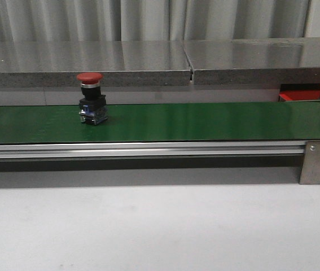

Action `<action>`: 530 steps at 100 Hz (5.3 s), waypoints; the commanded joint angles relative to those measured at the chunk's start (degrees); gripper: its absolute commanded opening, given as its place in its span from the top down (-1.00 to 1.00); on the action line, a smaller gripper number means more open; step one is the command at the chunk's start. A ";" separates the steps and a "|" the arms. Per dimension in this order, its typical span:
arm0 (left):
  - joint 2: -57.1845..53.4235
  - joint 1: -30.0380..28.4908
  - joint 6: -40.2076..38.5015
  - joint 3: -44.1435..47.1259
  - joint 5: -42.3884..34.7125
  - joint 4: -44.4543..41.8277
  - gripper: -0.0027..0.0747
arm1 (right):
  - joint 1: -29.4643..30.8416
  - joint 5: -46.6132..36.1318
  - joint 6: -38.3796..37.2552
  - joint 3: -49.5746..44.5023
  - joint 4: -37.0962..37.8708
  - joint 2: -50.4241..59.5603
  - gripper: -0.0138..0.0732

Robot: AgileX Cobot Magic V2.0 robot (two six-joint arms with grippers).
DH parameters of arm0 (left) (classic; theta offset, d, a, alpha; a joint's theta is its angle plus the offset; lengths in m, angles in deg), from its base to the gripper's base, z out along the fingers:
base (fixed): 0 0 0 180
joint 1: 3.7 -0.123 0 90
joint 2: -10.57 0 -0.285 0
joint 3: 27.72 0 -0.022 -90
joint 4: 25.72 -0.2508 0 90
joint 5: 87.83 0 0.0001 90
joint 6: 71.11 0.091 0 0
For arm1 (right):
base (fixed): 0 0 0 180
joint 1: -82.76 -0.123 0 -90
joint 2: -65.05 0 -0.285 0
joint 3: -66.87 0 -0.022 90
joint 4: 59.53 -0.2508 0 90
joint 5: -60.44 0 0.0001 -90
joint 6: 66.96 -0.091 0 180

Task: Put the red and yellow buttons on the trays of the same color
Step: 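Set the yellow button on the belt and open the left gripper, then lower the right gripper onto the red button at the belt end and grasp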

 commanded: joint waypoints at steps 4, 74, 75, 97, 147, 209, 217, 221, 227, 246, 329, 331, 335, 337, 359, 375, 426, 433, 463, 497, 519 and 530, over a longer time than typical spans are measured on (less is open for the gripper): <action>-1.71 0.25 -0.03 -1.48 -3.80 0.53 0.96 | -0.04 -3.47 0.58 1.36 -0.26 0.85 0.84; -3.13 1.53 -0.03 -1.84 -1.99 1.10 -0.60 | -0.04 -3.47 0.58 1.36 -0.26 0.85 0.84; -3.21 1.78 -0.03 -1.84 -1.99 1.10 -0.60 | -0.04 -3.47 0.58 1.36 -0.26 0.85 0.84; -5.19 6.08 -0.03 -3.80 -0.38 -0.36 -0.60 | -0.04 -3.47 0.58 1.36 -0.26 0.85 0.84; -17.81 12.85 2.92 -5.03 1.25 -0.80 -0.59 | -0.04 -3.47 0.58 1.36 -0.26 0.85 0.84; -54.31 16.21 2.92 24.07 -0.52 -0.41 -0.23 | -0.04 -3.47 0.58 1.36 -0.26 0.85 0.84; -59.28 16.21 2.92 27.42 -0.52 0.08 0.03 | -0.04 -3.47 0.58 1.36 -0.26 0.85 0.84; -61.53 16.21 2.92 29.11 -0.42 0.48 0.19 | -0.04 -3.47 0.58 1.36 -0.26 0.85 0.84; -64.21 16.21 2.92 31.30 -0.42 0.69 0.43 | -0.04 -3.47 0.58 1.36 -0.26 0.85 0.84; -70.33 16.21 2.92 35.91 0.14 2.14 0.98 | -0.04 -3.51 0.58 1.36 -0.26 0.85 0.84; -71.60 16.21 2.92 38.85 -0.09 2.41 0.98 | -0.04 -3.89 0.58 1.52 -1.12 0.32 -0.71; -71.60 16.21 2.92 38.85 -0.09 2.41 0.98 | -0.04 -3.99 0.58 1.66 -1.12 0.06 -0.70; -71.60 16.21 2.92 38.85 -0.09 2.41 0.98 | -0.04 -4.11 0.58 2.25 -1.12 -0.84 -0.69; -71.60 16.21 2.92 38.85 -0.09 2.41 0.98 | -0.04 -4.02 0.58 2.62 -1.12 -1.23 -0.69; -71.60 16.21 2.92 38.85 -0.09 2.41 0.98 | -0.04 -1.44 0.58 8.24 -1.47 -10.57 -0.69; -71.60 16.21 2.92 38.85 -0.09 2.41 0.98 | -0.29 0.06 0.58 12.89 -1.48 -18.65 -0.69; -71.60 16.21 2.92 38.85 -0.09 2.41 0.98 | -6.12 1.80 0.70 28.45 -1.43 -39.69 -0.69; -71.60 16.21 2.92 38.85 -0.09 2.41 0.98 | -6.69 1.86 0.75 30.36 -1.43 -41.87 -0.69; -71.60 16.21 2.92 38.85 -0.09 2.41 0.98 | -6.92 2.33 0.98 38.35 -1.43 -49.93 -0.62; -71.60 16.21 2.92 38.85 -0.09 2.41 0.98 | -6.04 8.17 0.98 40.94 -1.43 -51.11 0.53; -71.60 16.21 2.92 38.85 -0.09 2.41 0.98 | -0.36 15.35 0.98 48.98 -1.37 -50.47 0.53; -71.60 16.21 2.92 38.85 -0.09 2.41 0.98 | 4.67 16.34 0.20 53.39 -1.37 -50.47 0.53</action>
